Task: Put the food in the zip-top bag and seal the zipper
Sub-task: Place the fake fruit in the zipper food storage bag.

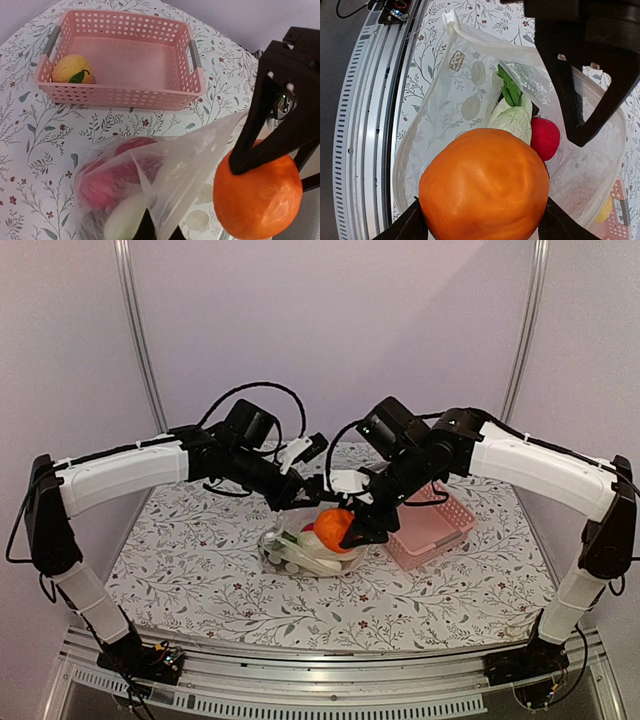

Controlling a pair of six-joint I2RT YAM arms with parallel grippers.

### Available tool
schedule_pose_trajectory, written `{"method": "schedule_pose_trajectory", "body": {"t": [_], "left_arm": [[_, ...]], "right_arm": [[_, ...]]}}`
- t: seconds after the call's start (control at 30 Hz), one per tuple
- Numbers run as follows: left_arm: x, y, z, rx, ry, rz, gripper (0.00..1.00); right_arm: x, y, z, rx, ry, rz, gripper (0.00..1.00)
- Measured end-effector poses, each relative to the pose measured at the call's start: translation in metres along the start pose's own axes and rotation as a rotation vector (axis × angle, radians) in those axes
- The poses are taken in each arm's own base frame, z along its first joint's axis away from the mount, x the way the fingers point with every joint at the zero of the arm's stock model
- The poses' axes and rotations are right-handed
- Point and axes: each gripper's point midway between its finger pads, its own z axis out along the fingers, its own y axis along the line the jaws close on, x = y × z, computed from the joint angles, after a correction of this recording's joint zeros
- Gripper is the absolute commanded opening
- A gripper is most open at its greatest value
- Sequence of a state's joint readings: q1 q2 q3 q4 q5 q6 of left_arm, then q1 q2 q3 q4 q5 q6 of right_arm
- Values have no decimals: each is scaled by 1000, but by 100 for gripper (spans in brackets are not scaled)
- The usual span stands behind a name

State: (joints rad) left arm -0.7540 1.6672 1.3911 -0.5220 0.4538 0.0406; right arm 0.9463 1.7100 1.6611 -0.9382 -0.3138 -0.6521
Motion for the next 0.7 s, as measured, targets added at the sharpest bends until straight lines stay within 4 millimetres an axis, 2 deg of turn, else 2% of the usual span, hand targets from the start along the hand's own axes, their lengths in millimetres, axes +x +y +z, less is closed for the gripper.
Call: {"method": "schedule_pose_trajectory", "body": {"t": [0.13, 0.23, 0.4, 0.57, 0.63, 0.7], "left_arm": [[-6, -12, -8, 44, -24, 12, 0], [-7, -18, -8, 70, -26, 12, 0], [-6, -23, -9, 89, -21, 13, 0], [-5, -25, -10, 92, -18, 13, 0], [-5, -24, -10, 91, -18, 12, 0], [-5, -24, -10, 88, -18, 13, 0]], "right_arm": [[-1, 11, 10, 63, 79, -82, 54], [3, 11, 17, 122, 140, -127, 54], [28, 1, 34, 186, 268, -155, 57], [41, -5, 41, 216, 330, -159, 72], [40, -4, 41, 215, 331, -162, 94], [40, 0, 42, 204, 328, -163, 99]]}}
